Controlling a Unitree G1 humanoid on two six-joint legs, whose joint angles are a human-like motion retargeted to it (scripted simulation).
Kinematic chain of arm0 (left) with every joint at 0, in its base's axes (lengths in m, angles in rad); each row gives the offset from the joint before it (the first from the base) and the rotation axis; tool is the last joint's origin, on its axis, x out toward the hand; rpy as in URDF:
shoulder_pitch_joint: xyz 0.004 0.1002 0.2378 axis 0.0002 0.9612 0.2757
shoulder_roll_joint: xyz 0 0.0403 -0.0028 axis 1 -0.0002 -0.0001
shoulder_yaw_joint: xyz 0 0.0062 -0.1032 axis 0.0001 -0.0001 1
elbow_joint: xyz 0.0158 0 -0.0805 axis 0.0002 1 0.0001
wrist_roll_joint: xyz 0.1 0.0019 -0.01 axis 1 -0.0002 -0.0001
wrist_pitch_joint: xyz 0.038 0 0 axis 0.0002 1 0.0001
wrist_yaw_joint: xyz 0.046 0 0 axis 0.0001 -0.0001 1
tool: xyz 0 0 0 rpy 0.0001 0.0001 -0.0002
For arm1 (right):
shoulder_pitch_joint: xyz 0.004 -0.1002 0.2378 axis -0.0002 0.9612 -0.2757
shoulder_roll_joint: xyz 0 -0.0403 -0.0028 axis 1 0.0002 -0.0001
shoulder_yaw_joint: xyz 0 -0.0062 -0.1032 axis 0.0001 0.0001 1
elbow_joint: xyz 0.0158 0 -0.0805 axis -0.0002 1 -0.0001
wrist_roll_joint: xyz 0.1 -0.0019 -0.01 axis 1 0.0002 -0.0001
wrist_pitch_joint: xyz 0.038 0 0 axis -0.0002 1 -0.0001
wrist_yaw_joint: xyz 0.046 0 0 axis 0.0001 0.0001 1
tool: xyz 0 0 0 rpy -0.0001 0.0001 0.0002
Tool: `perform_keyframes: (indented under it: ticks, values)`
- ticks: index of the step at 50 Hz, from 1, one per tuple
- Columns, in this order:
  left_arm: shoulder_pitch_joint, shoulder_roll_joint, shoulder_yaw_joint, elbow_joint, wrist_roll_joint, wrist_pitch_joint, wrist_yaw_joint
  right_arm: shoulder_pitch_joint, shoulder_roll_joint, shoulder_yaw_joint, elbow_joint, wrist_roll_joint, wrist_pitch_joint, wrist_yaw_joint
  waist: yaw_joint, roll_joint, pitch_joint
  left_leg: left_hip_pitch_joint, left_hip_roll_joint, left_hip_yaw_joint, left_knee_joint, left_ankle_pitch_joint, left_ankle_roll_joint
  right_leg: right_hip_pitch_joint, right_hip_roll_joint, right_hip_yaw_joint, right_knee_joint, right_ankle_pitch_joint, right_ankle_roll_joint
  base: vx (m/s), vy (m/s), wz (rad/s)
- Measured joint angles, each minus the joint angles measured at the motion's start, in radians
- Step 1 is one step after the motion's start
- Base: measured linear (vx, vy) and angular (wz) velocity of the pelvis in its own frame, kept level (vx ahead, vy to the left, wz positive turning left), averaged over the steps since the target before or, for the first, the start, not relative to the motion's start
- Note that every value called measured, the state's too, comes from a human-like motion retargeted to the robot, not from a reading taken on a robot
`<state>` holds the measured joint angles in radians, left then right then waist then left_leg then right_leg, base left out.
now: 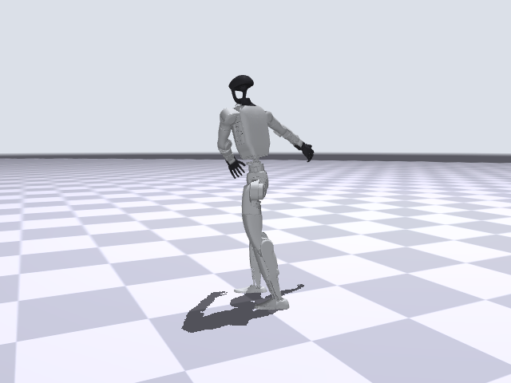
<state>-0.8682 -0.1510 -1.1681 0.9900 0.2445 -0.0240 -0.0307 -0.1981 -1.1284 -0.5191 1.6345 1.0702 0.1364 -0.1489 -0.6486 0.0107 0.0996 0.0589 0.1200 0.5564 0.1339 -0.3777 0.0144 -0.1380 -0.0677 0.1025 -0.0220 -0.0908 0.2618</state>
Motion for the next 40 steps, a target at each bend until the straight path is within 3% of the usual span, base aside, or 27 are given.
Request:
perform_keyframes:
  ticks: [4,10,15,21,22,23,25,28,33,37,40]
  values:
    - [-0.125,0.013,-0.014,-0.366,-0.113,-0.044,0.057,-0.035,-0.215,-0.099,-0.029,0.076,-0.075,-0.153,0.026,-0.077,-0.052,0.003,-0.007,-0.003,-0.011,0.002,0.008,-0.003,-0.006,-0.002,0.005,0.004,0.000,-0.02,0.05,0.01]
    - [-0.319,0.176,0.051,-0.791,-0.324,-0.066,0.145,-0.125,-0.484,-0.152,-0.314,0.064,-0.221,-0.259,0.151,-0.192,-0.126,-0.003,0.006,-0.032,-0.025,0.015,0.011,-0.002,0.007,-0.033,0.010,0.016,0.000,-0.04,-0.03,0.22]
    - [-0.342,0.270,0.057,-0.878,-0.393,-0.067,0.171,-0.215,-0.675,-0.134,-0.563,-0.073,-0.226,-0.173,0.344,-0.308,-0.142,-0.028,0.022,-0.086,-0.031,0.031,0.013,-0.001,0.017,-0.090,0.011,0.022,0.000,-0.05,-0.07,0.56]
    - [-0.252,0.329,0.037,-0.756,-0.327,-0.026,0.164,-0.141,-0.861,-0.217,-0.726,-0.258,-0.162,-0.082,0.674,-0.452,-0.064,-0.080,0.011,-0.197,-0.030,0.046,0.035,0.004,-0.014,-0.192,0.022,0.001,0.000,-0.01,0.02,0.95]
    - [-0.227,0.332,0.049,-0.718,-0.304,-0.018,0.164,-0.054,-0.905,-0.297,-0.735,-0.290,-0.151,-0.072,0.732,-0.461,-0.041,-0.088,0.006,-0.220,-0.030,0.048,0.041,0.008,-0.024,-0.213,0.026,-0.006,0.000,0.02,0.08,1.22]
    - [-0.199,0.328,0.079,-0.669,-0.279,-0.013,0.167,0.127,-0.980,-0.468,-0.722,-0.325,-0.136,-0.066,0.785,-0.453,-0.015,-0.093,-0.001,-0.245,-0.029,0.049,0.046,0.016,-0.035,-0.236,0.031,-0.014,0.000,0.03,0.09,1.32]
    - [-0.093,0.366,0.164,-0.563,-0.249,-0.003,0.179,0.611,-1.123,-0.919,-0.683,-0.415,-0.135,-0.066,0.822,-0.448,-0.021,-0.109,-0.016,-0.302,-0.029,0.054,0.058,0.029,-0.059,-0.288,0.039,-0.032,0.000,0.04,0.10,1.49]
    - [0.036,0.406,0.192,-0.391,-0.293,0.014,0.232,0.932,-1.123,-1.135,-0.759,-0.546,-0.132,-0.063,0.961,-0.498,0.027,-0.145,-0.052,-0.396,-0.031,0.066,0.077,0.041,-0.105,-0.378,0.058,-0.061,0.000,0.05,0.10,1.68]
    - [0.134,0.386,0.348,-0.007,-0.633,0.032,0.358,1.318,-1.123,-1.263,-0.833,-0.781,-0.085,-0.023,1.230,-0.468,0.159,-0.196,-0.082,-0.559,-0.039,0.097,0.083,0.075,-0.137,-0.543,0.088,-0.110,-0.034,0.04,0.00,1.75]
    - [0.058,0.421,0.663,0.254,-0.843,0.080,0.367,1.347,-1.123,-1.127,-0.839,-0.964,-0.027,0.119,1.380,-0.323,0.266,-0.224,-0.096,-0.687,-0.055,0.127,0.067,0.112,-0.141,-0.676,0.108,-0.146,-0.070,0.02,-0.04,1.72]
    - [0.016,0.527,0.901,0.336,-0.887,0.111,0.335,1.347,-1.123,-1.030,-0.836,-1.049,-0.006,0.238,1.439,-0.179,0.313,-0.236,-0.105,-0.769,-0.076,0.149,0.049,0.140,-0.140,-0.763,0.119,-0.168,-0.094,0.01,-0.04,1.51]
